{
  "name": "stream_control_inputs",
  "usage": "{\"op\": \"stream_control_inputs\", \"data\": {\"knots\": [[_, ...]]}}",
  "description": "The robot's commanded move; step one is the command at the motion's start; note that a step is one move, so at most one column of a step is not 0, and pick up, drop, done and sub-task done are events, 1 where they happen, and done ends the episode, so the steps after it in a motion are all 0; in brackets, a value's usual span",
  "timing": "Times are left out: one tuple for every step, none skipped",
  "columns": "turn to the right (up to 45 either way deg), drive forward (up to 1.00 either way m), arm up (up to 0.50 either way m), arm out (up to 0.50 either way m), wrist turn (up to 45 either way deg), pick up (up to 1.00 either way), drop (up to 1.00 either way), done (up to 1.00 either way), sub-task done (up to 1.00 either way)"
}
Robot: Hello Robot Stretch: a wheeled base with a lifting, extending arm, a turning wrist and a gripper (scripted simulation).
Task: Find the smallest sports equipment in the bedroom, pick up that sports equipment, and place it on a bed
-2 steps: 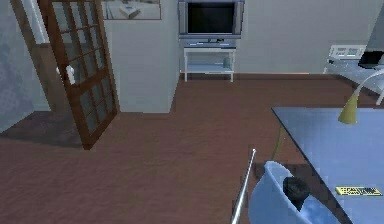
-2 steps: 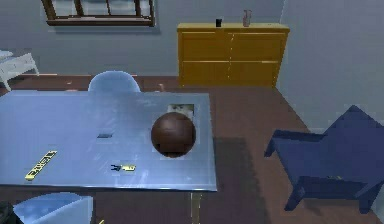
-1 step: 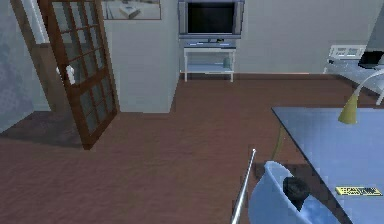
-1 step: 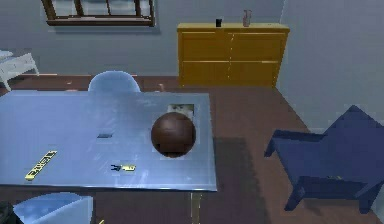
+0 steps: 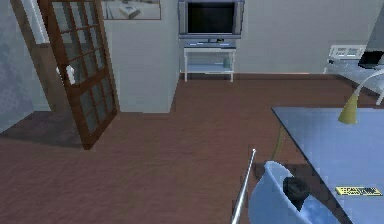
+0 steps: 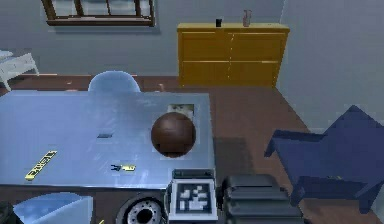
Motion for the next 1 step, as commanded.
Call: {"op": "stream_control_inputs", "data": {"knots": [[0.0, 0.00, 0.00, 0.42, 0.0, 0.00, 0.00, 0.00, 0.00]]}}
